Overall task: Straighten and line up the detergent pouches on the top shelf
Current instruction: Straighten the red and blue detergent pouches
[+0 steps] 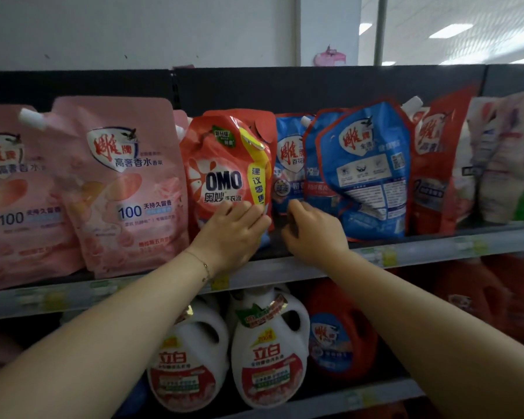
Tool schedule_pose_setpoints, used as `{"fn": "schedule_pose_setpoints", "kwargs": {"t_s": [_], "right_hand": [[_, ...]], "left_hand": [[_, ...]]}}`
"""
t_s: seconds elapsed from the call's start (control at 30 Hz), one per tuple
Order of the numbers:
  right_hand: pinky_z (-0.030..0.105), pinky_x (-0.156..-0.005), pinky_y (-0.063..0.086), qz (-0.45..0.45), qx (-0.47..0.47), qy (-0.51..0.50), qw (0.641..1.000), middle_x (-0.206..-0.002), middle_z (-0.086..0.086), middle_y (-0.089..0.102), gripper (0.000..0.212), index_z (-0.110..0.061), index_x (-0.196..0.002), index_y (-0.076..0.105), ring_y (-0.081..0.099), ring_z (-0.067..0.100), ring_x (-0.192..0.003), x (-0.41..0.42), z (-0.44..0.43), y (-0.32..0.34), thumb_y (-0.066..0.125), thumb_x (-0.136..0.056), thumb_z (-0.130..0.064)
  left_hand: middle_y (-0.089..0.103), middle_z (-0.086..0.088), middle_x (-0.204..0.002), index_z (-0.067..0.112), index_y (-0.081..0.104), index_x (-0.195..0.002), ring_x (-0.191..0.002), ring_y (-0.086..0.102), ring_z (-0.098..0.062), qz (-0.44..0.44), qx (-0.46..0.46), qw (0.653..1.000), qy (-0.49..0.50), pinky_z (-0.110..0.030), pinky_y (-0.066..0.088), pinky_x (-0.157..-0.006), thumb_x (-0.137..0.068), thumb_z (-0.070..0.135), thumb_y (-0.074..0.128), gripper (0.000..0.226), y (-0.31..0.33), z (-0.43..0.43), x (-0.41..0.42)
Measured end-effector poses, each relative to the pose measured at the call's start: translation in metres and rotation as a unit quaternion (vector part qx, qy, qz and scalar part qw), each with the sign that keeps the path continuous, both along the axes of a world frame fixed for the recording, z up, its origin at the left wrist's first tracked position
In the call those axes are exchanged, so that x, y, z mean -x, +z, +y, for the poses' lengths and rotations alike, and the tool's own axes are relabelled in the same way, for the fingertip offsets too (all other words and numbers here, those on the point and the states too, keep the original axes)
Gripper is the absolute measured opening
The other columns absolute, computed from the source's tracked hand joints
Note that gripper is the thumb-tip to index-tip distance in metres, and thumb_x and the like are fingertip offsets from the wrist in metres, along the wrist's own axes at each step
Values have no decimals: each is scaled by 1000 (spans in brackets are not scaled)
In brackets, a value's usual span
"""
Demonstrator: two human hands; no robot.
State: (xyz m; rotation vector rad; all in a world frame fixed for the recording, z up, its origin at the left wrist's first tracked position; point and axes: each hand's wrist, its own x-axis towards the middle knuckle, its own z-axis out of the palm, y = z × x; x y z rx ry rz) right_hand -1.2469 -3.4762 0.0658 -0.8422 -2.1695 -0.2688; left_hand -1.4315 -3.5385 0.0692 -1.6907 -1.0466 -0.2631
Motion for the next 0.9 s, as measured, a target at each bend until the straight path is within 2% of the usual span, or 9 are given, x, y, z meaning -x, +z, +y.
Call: {"fn": "schedule_pose_setpoints", "kwargs": {"t_s": [0.17, 0.27, 0.4, 0.5, 0.6, 0.67, 0.8, 0.9], "right_hand": [[30, -57, 29, 15, 18, -34, 999, -86, -3, 46, 21, -20, -89, 34, 46, 21, -70, -31, 10, 4, 54, -88, -28], [30, -55, 25, 13, 9, -42, 999, -84, -4, 44, 22, -20, -87, 34, 43, 19, -68, -48, 19, 4, 54, -88, -29], [31, -60, 29, -14, -3, -64, 998, -96, 2, 58, 18, -15, -96, 47, 58, 26, -80, -75, 34, 12, 50, -91, -32], [31, -61, 32, -50, -27, -52, 997, -101, 3, 61, 20, -13, -100, 51, 61, 28, -84, -89, 46, 18, 49, -92, -32], [31, -60, 33, -62, -35, -19, 997, -97, 5, 62, 16, -17, -89, 43, 60, 30, -83, -94, 56, 22, 50, -91, -31], [30, -60, 32, -61, -24, 6, 998, -94, 5, 62, 17, -19, -86, 38, 59, 29, -81, -97, 63, 23, 52, -90, -30], [31, -58, 35, -15, 2, 49, 999, -85, 5, 63, 15, -16, -83, 49, 58, 27, -77, -109, 82, 20, 57, -86, -27], [30, -58, 38, 26, 31, 82, 996, -80, 3, 62, 12, -14, -84, 56, 56, 24, -73, -113, 92, 20, 59, -85, -26]], "left_hand": [[59, -9, -104, 10, 54, -106, -88, 58, -28, -104, 81, 991, -3, -38, 46, -69, -66, 21, 70, 44, 12, 12, -43], [56, -8, -107, 9, 56, -107, -92, 55, -27, -164, 106, 981, 3, -39, 47, -74, -73, 20, 65, 37, 17, 25, -64], [49, -5, -114, 10, 51, -114, -103, 50, -25, -292, 112, 950, 5, -42, 46, -83, -85, 24, 57, 33, 24, 46, -90], [44, -7, -130, 11, 44, -129, -119, 45, -25, -430, 152, 890, 23, -44, 44, -96, -91, 29, 54, 43, 30, 77, -106], [44, -10, -138, 14, 45, -131, -127, 44, -27, -591, 207, 780, -25, -41, 40, -104, -93, 36, 52, 45, 35, 107, -124], [54, -9, -130, 11, 51, -126, -121, 51, -28, -659, 227, 716, -44, -31, 40, -97, -97, 37, 47, 40, 36, 122, -136], [60, -10, -125, 8, 54, -126, -118, 54, -28, -712, 205, 664, -98, -23, 37, -87, -100, 32, 44, 37, 30, 137, -155], [61, -14, -117, 1, 59, -115, -108, 56, -25, -740, 142, 650, -100, -17, 32, -74, -102, 28, 41, 36, 31, 139, -161]]}}
